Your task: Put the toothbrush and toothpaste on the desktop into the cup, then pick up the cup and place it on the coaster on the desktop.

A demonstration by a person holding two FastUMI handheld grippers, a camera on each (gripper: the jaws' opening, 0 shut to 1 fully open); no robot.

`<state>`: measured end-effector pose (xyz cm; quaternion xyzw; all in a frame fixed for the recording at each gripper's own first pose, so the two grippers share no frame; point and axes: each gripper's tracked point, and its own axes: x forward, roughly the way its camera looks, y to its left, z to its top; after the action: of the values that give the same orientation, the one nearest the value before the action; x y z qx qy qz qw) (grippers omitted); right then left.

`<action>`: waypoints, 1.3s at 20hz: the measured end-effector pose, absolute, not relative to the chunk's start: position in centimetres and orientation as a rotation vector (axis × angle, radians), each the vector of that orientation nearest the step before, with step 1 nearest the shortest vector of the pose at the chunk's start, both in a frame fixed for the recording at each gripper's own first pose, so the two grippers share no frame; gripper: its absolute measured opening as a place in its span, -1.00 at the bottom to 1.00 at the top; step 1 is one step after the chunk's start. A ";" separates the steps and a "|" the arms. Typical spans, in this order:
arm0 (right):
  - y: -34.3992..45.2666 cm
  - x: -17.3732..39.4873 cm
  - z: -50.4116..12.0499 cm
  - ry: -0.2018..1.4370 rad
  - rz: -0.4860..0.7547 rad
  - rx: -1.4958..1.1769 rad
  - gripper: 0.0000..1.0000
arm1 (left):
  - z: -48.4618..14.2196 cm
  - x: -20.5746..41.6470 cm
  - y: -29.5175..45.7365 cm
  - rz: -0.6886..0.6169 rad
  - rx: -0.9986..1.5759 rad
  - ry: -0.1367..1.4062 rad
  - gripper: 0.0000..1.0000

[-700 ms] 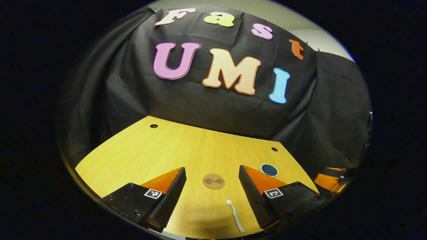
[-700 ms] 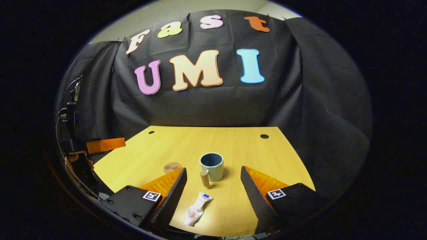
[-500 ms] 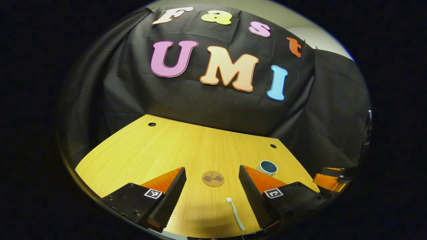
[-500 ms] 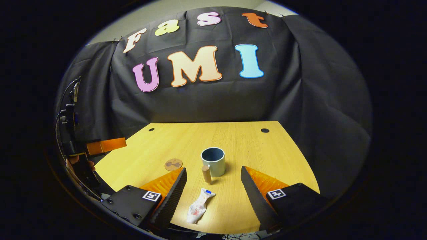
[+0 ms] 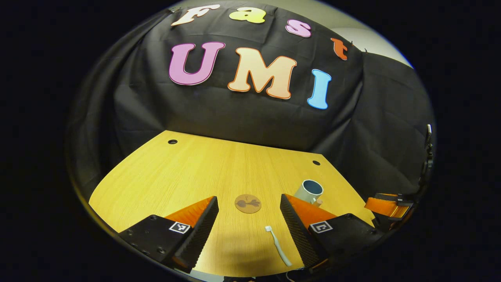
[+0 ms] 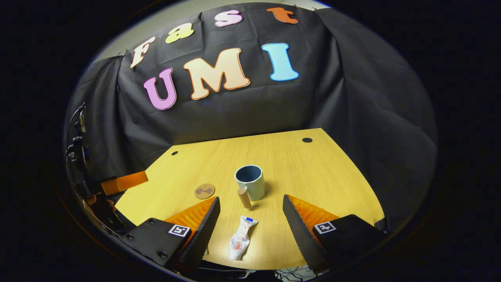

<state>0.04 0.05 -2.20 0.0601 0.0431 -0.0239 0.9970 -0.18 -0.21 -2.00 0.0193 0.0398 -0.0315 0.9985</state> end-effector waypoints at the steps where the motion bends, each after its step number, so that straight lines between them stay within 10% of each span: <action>1: 0.0 0.0 -2.3 0.090 -0.051 0.121 0.97 | -2.0 -0.2 -0.2 -0.064 0.038 0.082 0.89; 26: 4.5 7.1 -15.0 0.574 -0.035 0.196 0.97 | -4.8 0.0 6.9 0.009 0.029 0.170 0.89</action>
<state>7.07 4.51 -15.05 0.0963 0.2828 -0.0171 0.9542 -0.03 6.87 -4.80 0.0145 0.0848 0.0046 0.9963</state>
